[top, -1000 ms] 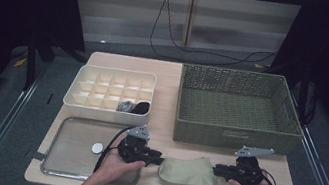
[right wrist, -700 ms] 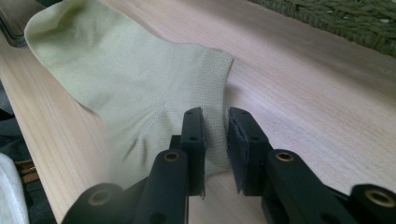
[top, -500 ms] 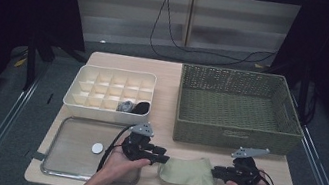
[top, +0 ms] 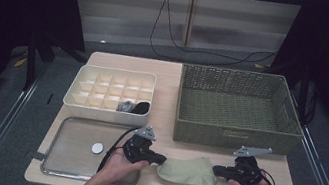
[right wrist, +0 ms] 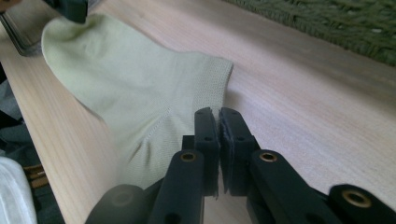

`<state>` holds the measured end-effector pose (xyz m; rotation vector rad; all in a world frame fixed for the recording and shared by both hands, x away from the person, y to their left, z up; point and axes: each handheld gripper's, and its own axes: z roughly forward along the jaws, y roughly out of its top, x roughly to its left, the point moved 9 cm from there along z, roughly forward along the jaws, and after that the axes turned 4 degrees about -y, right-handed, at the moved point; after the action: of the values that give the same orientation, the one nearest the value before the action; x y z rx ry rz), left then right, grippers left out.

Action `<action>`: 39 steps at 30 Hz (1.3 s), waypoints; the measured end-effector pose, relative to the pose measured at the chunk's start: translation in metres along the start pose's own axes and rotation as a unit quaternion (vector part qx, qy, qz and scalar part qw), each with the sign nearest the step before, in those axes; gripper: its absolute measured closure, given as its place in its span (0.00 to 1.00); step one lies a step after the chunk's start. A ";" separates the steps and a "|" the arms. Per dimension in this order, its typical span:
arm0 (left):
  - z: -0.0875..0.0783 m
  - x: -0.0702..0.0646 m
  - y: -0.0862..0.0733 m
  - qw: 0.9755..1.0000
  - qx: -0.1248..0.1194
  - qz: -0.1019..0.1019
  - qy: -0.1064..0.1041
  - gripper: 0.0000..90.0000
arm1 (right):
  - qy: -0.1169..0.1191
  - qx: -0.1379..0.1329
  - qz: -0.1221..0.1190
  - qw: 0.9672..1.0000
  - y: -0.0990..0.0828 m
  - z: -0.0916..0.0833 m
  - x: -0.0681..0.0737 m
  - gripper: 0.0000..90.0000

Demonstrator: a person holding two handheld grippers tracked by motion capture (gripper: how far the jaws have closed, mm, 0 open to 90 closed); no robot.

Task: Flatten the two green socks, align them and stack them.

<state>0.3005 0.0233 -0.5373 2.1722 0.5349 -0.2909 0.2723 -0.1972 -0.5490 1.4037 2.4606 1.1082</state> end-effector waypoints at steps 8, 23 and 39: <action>-0.009 -0.013 -0.001 1.000 -0.006 0.017 -0.007 1.00 | 0.007 -0.013 0.004 1.000 0.007 -0.006 -0.001 0.96; -0.016 -0.022 0.001 1.000 -0.024 0.001 -0.014 1.00 | 0.025 -0.030 0.011 0.999 0.012 -0.019 -0.001 0.97; -0.004 -0.014 -0.014 1.000 0.007 0.000 0.018 1.00 | 0.014 0.001 -0.003 1.000 0.006 -0.001 -0.008 0.91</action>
<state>0.2821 0.0303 -0.5393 2.1941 0.5539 -0.2565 0.2804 -0.2021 -0.5461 1.3907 2.4828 1.1320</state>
